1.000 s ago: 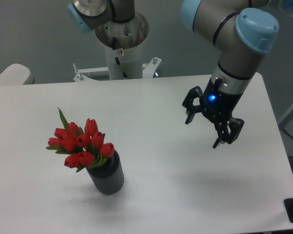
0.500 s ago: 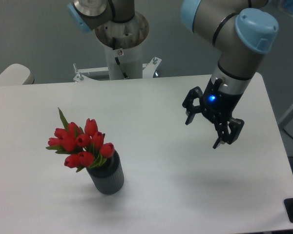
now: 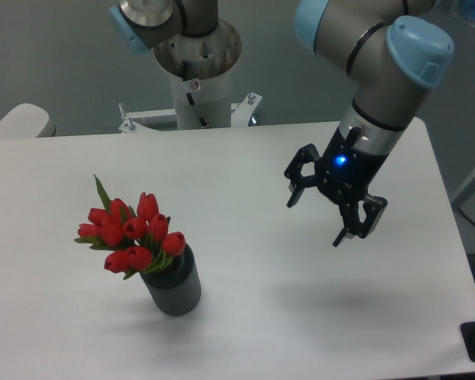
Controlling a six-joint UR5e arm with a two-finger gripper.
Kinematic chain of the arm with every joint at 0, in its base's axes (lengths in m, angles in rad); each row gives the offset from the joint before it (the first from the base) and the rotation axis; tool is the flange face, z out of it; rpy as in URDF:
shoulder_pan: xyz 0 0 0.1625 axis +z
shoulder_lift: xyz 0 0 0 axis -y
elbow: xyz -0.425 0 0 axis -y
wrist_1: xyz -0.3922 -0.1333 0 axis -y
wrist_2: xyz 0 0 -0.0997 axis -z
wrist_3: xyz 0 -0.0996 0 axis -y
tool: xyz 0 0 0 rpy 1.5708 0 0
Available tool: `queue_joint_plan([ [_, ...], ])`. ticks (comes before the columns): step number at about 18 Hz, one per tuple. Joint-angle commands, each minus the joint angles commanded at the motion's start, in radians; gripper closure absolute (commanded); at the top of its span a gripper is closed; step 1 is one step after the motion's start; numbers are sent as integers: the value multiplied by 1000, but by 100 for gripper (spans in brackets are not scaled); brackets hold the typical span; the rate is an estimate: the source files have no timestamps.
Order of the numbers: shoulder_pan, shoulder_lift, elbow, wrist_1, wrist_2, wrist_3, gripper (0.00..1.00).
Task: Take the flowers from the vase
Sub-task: 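Move the open gripper toward the tulip stems above the vase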
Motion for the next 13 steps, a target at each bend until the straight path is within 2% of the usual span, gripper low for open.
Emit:
queue_joint_plan([
  [4, 3, 18, -66, 15, -127, -64, 0],
  [8, 11, 46, -195, 171, -181, -97, 0],
  [10, 18, 51, -285, 266, -277, -97, 0],
  [11, 23, 52, -325, 302, -331, -103, 0],
  [13, 28, 61, -386, 334, -393, -104, 0],
])
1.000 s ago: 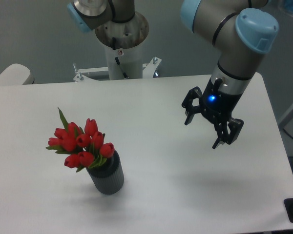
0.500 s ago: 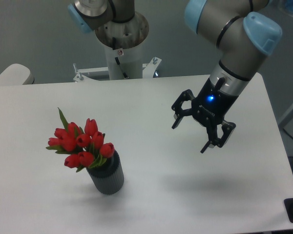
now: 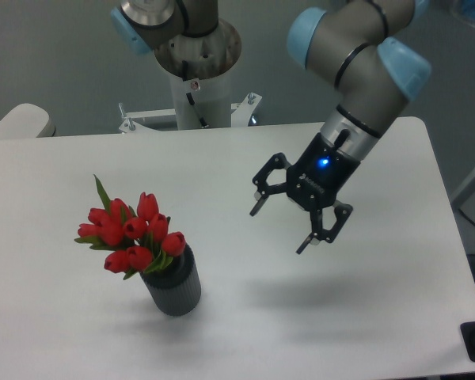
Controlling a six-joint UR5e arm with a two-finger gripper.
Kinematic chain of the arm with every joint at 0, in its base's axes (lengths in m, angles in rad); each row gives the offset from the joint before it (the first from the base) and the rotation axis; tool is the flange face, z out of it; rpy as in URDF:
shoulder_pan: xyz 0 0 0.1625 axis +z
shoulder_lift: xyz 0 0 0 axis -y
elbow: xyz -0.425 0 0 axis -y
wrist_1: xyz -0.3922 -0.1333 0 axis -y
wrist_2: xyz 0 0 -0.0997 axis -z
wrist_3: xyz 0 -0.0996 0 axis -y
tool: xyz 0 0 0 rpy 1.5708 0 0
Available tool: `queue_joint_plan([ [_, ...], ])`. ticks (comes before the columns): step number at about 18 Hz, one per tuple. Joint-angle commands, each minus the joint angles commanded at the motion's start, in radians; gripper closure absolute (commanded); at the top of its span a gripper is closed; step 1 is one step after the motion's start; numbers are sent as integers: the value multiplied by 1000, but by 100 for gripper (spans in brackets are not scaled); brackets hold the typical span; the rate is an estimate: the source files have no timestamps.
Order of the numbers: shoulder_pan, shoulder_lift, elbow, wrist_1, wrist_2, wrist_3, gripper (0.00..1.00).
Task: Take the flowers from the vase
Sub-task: 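Move the open gripper toward the tulip stems above the vase, then lower the gripper around the tulip stems and close it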
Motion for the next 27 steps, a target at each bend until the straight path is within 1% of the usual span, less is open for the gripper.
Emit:
queue_joint_plan([
  [3, -8, 14, -40, 34, -6, 9, 0],
  [7, -28, 26, -62, 51, -12, 18, 0],
  [8, -44, 26, -66, 67, -22, 24, 0],
  [10, -78, 26, -83, 121, -31, 26, 0],
  [13, -109, 25, -118, 204, -31, 28, 0],
  [15, -126, 25, -137, 239, -32, 32, 0],
  [20, -184, 8, -131, 275, -34, 32, 0],
  [27, -199, -17, -120, 281, -36, 32, 0],
])
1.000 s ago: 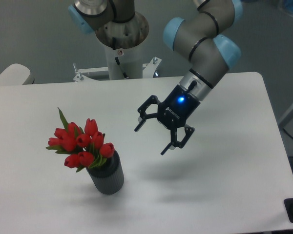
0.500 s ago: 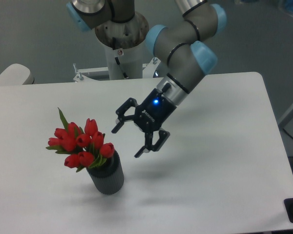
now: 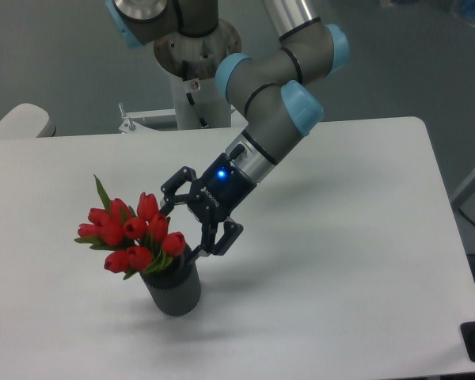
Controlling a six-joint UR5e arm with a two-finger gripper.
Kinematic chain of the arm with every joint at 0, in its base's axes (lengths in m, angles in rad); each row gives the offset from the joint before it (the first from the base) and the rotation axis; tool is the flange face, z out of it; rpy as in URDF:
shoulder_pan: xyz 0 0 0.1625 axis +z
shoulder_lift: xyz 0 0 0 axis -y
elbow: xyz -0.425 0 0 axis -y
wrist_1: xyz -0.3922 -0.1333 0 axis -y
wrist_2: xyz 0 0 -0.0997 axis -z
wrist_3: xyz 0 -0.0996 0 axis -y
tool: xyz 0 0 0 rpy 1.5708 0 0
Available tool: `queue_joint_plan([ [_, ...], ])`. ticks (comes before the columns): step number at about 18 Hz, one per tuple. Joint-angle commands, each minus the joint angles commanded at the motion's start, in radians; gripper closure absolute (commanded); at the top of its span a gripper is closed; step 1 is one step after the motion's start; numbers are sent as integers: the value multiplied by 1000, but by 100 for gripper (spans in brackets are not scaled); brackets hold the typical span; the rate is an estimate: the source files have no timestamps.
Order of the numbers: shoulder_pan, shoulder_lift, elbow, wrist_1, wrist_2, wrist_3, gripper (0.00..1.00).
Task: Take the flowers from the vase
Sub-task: 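Lower the gripper around the tulip stems and close it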
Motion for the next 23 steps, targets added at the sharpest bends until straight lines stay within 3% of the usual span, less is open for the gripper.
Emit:
queue_joint_plan([
  [20, -51, -32, 17, 6, 0, -11, 0],
  [23, -52, -35, 20, 12, -2, -11, 14],
])
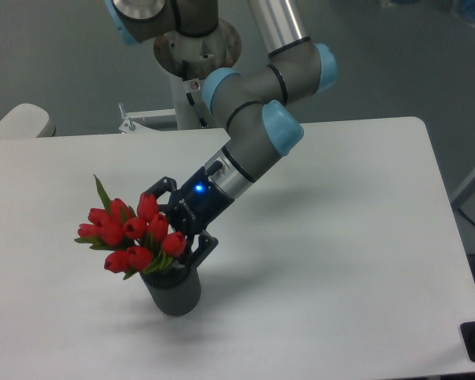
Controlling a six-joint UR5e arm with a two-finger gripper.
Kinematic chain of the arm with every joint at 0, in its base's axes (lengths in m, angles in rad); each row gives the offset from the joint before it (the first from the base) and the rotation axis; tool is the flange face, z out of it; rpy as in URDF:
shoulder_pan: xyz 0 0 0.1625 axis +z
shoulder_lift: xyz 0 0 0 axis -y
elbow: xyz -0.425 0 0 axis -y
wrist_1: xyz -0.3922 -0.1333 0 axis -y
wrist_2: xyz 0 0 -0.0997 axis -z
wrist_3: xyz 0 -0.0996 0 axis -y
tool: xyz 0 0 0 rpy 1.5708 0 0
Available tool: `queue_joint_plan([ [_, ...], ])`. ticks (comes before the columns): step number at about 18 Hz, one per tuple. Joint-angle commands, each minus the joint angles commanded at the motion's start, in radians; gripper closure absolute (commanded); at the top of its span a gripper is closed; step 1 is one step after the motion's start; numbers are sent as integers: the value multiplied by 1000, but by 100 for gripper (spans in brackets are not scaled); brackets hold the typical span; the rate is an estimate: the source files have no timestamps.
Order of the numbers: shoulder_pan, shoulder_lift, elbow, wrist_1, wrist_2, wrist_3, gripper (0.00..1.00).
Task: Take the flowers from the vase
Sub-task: 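Lower the gripper around the tulip stems and close it, then lift the gripped tulips straight up out of the vase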
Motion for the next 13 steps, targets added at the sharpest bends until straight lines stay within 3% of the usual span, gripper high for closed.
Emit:
queue_joint_plan([
  [5, 2, -2, 2, 0, 2, -2, 38],
  [13, 3, -3, 26, 0, 2, -9, 59],
])
